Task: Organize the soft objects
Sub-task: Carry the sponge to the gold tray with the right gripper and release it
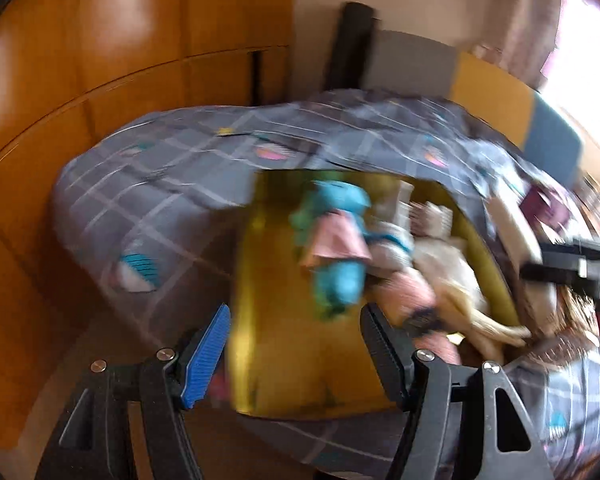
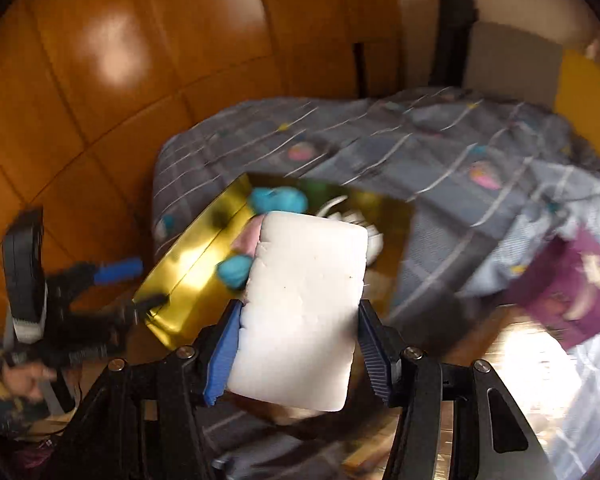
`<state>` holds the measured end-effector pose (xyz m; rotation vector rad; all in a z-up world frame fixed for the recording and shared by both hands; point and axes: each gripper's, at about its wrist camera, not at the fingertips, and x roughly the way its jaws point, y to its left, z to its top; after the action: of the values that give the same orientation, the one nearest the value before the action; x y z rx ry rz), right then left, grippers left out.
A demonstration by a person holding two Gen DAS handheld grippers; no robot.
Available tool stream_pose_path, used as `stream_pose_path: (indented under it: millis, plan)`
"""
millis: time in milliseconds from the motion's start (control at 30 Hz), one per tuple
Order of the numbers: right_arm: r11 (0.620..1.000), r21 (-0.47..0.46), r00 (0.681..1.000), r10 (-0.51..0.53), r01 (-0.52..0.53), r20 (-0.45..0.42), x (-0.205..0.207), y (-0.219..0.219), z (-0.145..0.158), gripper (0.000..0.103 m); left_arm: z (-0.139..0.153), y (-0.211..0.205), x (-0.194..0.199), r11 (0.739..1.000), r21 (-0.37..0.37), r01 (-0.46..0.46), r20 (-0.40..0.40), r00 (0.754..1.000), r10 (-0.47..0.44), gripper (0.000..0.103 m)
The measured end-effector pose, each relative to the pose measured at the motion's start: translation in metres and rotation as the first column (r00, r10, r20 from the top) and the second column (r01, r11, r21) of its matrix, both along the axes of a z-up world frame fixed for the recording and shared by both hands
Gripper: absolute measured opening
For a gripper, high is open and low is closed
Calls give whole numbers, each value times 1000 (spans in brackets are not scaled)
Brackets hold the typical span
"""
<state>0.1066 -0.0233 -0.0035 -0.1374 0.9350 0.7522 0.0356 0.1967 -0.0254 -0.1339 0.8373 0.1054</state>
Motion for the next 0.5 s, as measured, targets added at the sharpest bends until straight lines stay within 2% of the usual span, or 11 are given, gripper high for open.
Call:
stream_pose_path:
  millis: [100, 200, 500]
  plan:
    - [999, 4, 999, 33, -33, -21, -3, 27, -15, 57, -1, 20, 0, 998, 1, -58, 3, 998, 58, 68]
    - [1000, 3, 999, 9, -9, -40, -1, 49, -28, 57, -2, 29, -2, 996, -3, -87, 8, 996, 87, 68]
    - [999, 9, 985, -29, 31, -171, 9, 94, -66, 61, -7, 28, -2, 996, -16, -92, 11, 996, 92, 68]
